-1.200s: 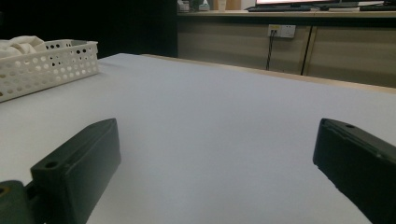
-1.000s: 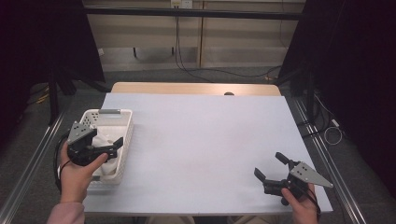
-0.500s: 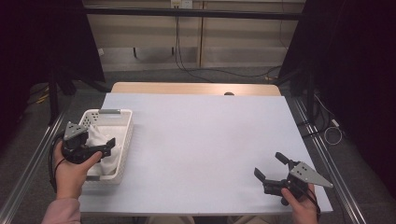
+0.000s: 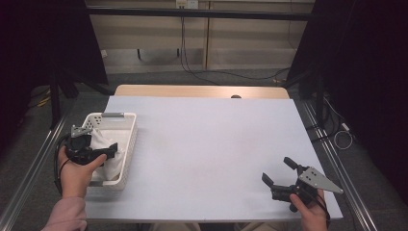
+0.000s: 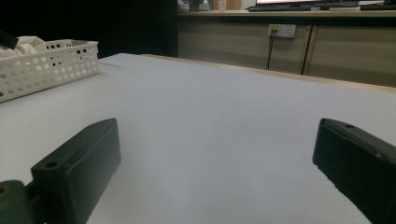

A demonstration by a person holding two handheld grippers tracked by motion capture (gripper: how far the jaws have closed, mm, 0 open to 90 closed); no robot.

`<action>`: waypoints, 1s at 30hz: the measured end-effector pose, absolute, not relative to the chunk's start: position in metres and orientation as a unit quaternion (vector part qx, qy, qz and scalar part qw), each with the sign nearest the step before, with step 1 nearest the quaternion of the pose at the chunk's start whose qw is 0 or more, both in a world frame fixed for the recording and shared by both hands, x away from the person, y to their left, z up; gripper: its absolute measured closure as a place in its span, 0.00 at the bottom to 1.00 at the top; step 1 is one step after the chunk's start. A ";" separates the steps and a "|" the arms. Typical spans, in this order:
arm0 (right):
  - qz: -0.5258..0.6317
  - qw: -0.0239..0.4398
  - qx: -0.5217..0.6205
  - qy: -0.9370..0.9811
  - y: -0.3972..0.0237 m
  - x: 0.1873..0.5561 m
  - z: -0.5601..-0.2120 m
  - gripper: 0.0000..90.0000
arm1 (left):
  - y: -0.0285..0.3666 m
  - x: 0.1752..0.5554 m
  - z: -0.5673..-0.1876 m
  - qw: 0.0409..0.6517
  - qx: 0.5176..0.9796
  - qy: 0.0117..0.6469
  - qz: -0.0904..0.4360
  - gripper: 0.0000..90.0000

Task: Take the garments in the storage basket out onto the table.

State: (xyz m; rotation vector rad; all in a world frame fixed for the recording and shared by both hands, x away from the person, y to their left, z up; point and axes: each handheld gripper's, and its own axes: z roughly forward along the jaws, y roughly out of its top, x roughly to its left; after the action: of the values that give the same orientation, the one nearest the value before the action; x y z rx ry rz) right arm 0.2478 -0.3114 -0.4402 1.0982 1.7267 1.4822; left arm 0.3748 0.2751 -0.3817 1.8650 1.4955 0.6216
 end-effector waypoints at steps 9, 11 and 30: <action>0.558 0.303 0.410 0.655 -0.312 0.248 -0.440 0.01 | 0.271 0.383 -0.380 0.300 0.716 0.587 0.229 0.03; 0.558 0.302 0.412 0.654 -0.312 0.248 -0.440 0.01 | 0.271 0.386 -0.381 0.299 0.714 0.592 0.224 0.03; 0.558 0.305 0.410 0.654 -0.312 0.248 -0.441 0.01 | 0.266 0.404 -0.389 0.287 0.693 0.631 0.198 0.10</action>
State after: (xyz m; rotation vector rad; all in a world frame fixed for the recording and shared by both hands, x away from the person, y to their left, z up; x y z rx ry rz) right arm 0.2481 -0.3122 -0.4407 1.0864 1.7323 1.4769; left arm 0.4044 0.2661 -0.3892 1.8519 1.6867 0.5303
